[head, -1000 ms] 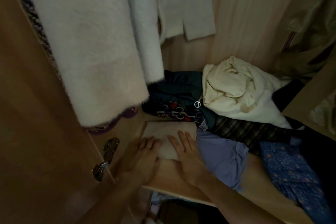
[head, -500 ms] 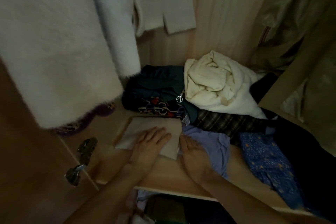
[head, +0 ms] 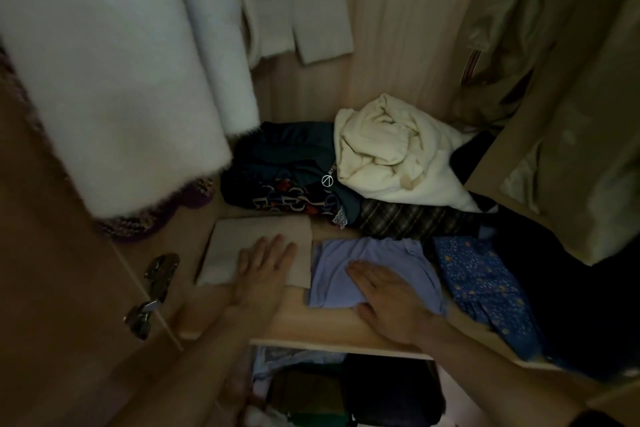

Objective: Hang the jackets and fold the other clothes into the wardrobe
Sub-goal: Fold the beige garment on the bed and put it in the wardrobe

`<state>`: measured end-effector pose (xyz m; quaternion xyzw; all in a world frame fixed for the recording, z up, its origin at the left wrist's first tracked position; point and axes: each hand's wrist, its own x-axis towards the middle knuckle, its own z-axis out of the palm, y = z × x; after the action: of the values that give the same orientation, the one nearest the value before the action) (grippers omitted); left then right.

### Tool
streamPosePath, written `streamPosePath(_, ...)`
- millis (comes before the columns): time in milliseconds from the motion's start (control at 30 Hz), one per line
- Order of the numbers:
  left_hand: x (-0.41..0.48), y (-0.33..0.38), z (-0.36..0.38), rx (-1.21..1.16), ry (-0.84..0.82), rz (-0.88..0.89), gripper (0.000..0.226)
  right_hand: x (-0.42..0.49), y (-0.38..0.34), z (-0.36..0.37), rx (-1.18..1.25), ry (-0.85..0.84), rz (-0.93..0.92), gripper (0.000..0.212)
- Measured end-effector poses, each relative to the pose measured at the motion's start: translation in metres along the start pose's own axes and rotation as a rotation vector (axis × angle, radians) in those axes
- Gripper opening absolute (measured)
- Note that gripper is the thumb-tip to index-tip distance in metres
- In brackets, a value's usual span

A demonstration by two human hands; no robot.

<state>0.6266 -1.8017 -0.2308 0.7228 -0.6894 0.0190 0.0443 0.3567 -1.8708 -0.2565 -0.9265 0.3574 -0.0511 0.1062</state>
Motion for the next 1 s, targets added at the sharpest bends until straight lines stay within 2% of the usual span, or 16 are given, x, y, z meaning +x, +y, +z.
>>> streamPosePath(67, 0.004, 0.002, -0.004, 0.022, -0.169, -0.053, 0.092, 0.000, -0.009, -0.004, -0.025, 0.003, 0.020, 0.072)
streamPosePath(100, 0.003, 0.001, -0.005, 0.026, -0.196, -0.057, 0.096, -0.002, -0.013, -0.007, -0.035, 0.003, 0.030, 0.075)
streamPosePath(167, -0.004, 0.001, -0.009, -0.001, -0.174, -0.034, 0.091, -0.006, -0.021, -0.012, -0.032, 0.035, 0.068, 0.075)
streamPosePath(300, -0.021, 0.004, -0.013, -0.128, -0.066, 0.026, 0.068, -0.022, -0.038, -0.026, 0.014, 0.143, 0.192, 0.074)
streamPosePath(367, -0.027, 0.013, -0.016, -0.227, -0.061, 0.042, 0.066, -0.035, -0.045, -0.035, 0.054, 0.201, 0.234, 0.067)
streamPosePath(500, -0.049, 0.041, -0.018, -0.276, -0.066, 0.085, 0.064, -0.077, -0.052, -0.045, 0.041, 0.267, 0.267, 0.053)
streamPosePath(633, -0.071, 0.062, -0.026, -0.146, -0.067, 0.172, 0.064, -0.120, -0.051, -0.044, 0.010, 0.276, 0.318, 0.056)
streamPosePath(800, -0.095, 0.103, -0.049, -0.121, -0.073, 0.214, 0.062, -0.180, -0.053, -0.057, -0.007, 0.336, 0.392, 0.060)
streamPosePath(1000, -0.149, 0.179, -0.081, -0.091, 0.010, 0.249, 0.058, -0.276, -0.053, -0.076, 0.043, 0.398, 0.444, 0.062)
